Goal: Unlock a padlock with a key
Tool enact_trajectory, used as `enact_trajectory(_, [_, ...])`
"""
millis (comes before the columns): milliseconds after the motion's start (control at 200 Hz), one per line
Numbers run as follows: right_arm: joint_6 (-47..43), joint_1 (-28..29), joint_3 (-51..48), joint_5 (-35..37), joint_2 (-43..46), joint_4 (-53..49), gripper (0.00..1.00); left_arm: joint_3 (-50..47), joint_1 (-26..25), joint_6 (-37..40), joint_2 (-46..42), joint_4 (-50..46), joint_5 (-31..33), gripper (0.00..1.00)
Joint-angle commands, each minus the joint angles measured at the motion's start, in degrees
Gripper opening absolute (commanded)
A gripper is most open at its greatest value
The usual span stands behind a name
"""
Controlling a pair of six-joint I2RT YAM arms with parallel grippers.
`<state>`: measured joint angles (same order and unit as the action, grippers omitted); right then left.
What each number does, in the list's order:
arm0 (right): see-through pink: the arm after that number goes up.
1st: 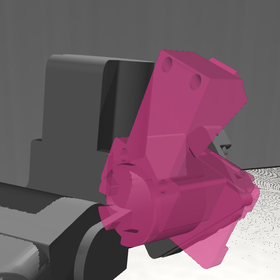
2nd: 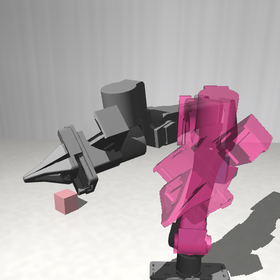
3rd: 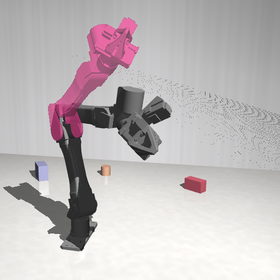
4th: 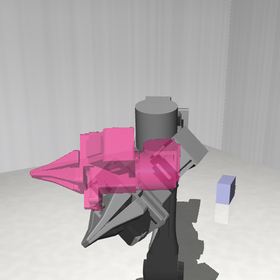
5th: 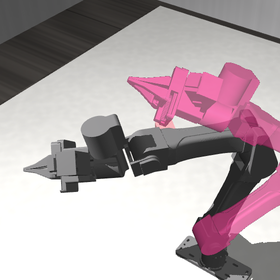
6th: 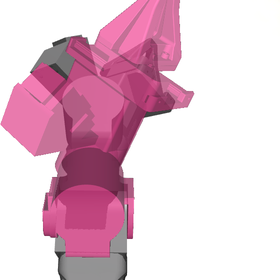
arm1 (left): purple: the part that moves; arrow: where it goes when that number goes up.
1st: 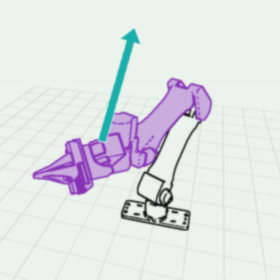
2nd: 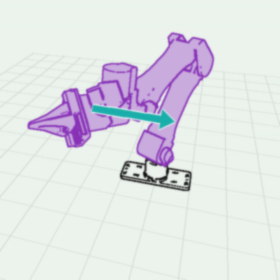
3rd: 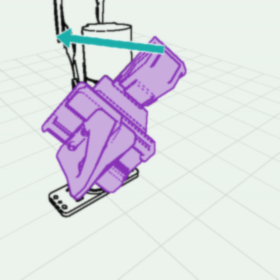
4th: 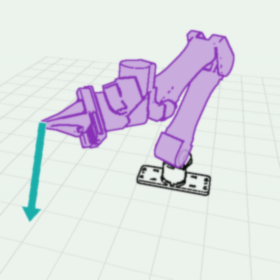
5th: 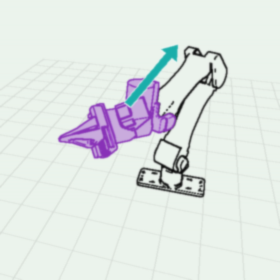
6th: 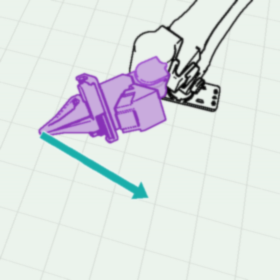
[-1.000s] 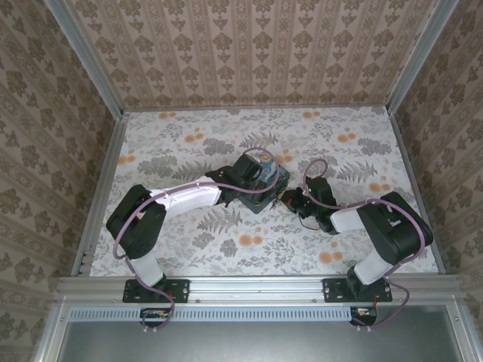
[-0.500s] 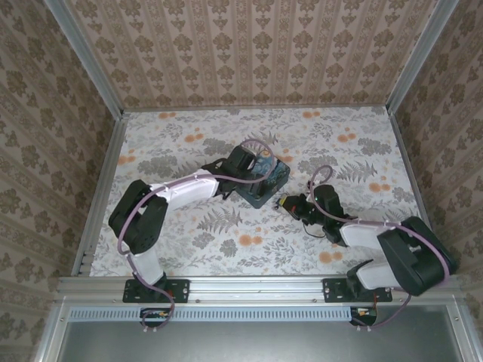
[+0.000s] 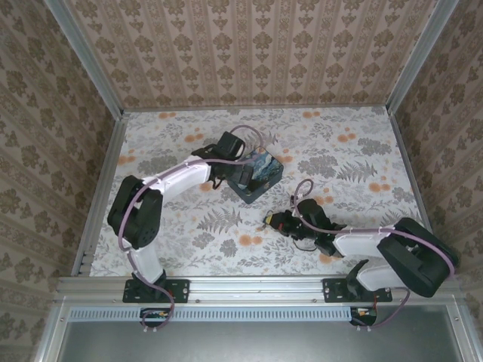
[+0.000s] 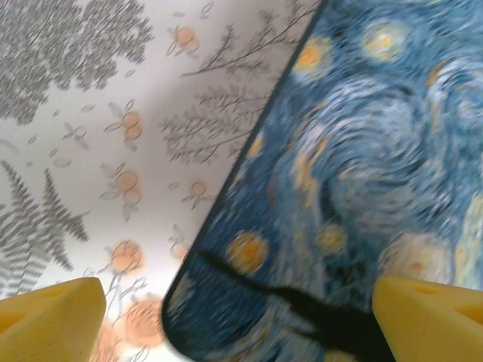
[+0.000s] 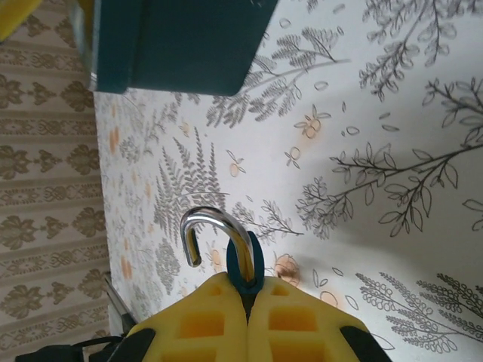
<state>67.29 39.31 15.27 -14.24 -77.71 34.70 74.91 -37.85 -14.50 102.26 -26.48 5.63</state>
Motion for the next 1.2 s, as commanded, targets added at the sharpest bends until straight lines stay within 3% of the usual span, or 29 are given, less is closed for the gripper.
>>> enact_trajectory(0, [1.78, 0.86, -0.59, 2.62, -3.44, 4.41, 0.00, 1.46, 1.57, -1.39, -5.98, -4.18, -5.15, 1.00])
enact_trajectory(95, [1.97, 0.86, -0.94, 2.77, -5.68, 6.08, 0.03, 0.91, 2.23, -2.74, -9.44, -4.29, -7.41, 1.00])
enact_trajectory(260, [1.55, 0.70, -1.46, 3.68, -5.01, 4.30, 0.31, -0.57, 2.59, -3.92, -15.05, -5.24, -9.13, 1.00])
enact_trajectory(375, [0.92, 0.25, -2.07, 4.65, -2.35, 0.32, 0.45, -1.83, 3.13, -5.11, -18.54, -5.53, -10.24, 1.00])
enact_trajectory(545, [-1.45, -2.36, -3.04, 5.16, 8.92, -11.02, 0.61, -2.66, 3.91, -6.15, -23.05, -6.77, -10.48, 1.00])
enact_trajectory(740, [-7.00, -10.20, -0.81, 5.10, 29.65, -34.03, 0.90, -3.69, 4.95, -6.02, -28.53, -7.82, -5.24, 1.00])
enact_trajectory(845, [-12.50, -17.06, 5.27, 5.90, 39.67, -47.21, 0.98, -6.27, 5.86, -5.25, -32.17, -5.50, 0.25, 1.00])
enact_trajectory(920, [-17.69, -22.88, 11.31, 5.54, 42.11, -53.26, 0.99, -8.42, 6.96, -3.75, -34.40, -3.11, 3.67, 1.00])
enact_trajectory(1060, [-26.29, -31.94, 22.28, 4.06, 35.78, -59.62, 1.00, -13.74, 9.21, -1.14, -38.44, 2.68, 10.21, 1.00])
enact_trajectory(1195, [-31.28, -35.72, 27.88, 7.20, 29.65, -59.17, 0.99, -17.79, 10.06, 3.21, -42.22, 7.66, 16.01, 1.00])
